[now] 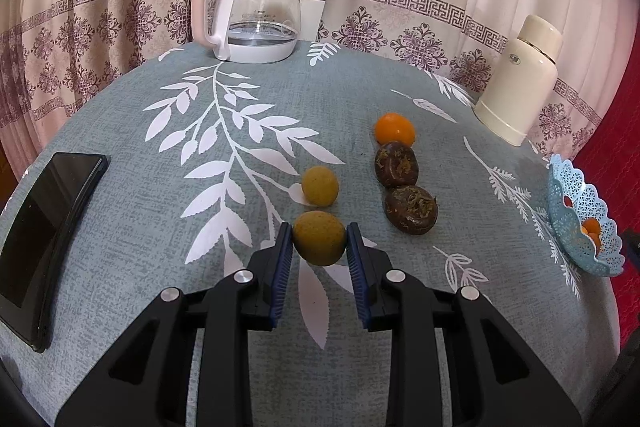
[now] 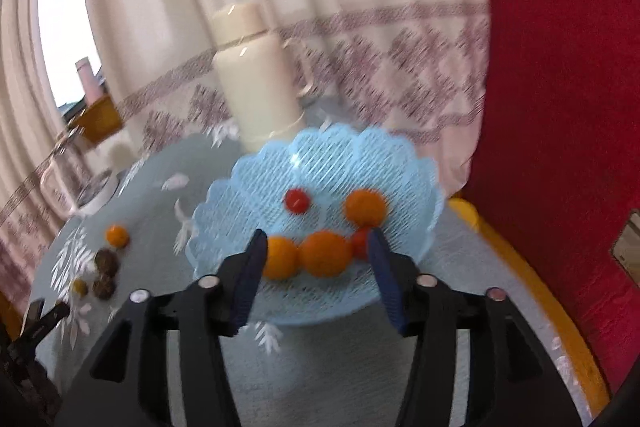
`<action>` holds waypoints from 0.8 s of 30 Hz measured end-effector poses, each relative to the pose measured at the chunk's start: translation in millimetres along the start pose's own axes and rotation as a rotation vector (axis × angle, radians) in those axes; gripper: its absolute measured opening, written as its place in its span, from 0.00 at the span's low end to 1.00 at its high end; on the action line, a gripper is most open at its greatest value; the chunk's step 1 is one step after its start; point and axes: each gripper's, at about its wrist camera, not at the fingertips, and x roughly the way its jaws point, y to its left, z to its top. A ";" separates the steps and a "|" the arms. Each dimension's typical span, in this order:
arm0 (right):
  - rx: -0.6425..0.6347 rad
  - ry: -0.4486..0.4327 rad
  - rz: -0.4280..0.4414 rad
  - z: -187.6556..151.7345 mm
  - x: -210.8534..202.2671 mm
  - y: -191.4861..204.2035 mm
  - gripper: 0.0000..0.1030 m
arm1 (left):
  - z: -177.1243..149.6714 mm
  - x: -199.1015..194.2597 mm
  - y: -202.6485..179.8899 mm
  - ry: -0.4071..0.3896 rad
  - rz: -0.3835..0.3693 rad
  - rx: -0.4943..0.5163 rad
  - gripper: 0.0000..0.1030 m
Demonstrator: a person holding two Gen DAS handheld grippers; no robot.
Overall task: Organize fruits
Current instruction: 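Carry the orange into the blue basket and open the right gripper, then lower the yellow-green fruit into the blue basket and open the left gripper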
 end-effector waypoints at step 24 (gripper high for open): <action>0.117 -0.095 -0.114 -12.2 -2.0 -27.9 0.63 | 5.0 -10.5 -152.4 0.015 -0.250 0.227 0.27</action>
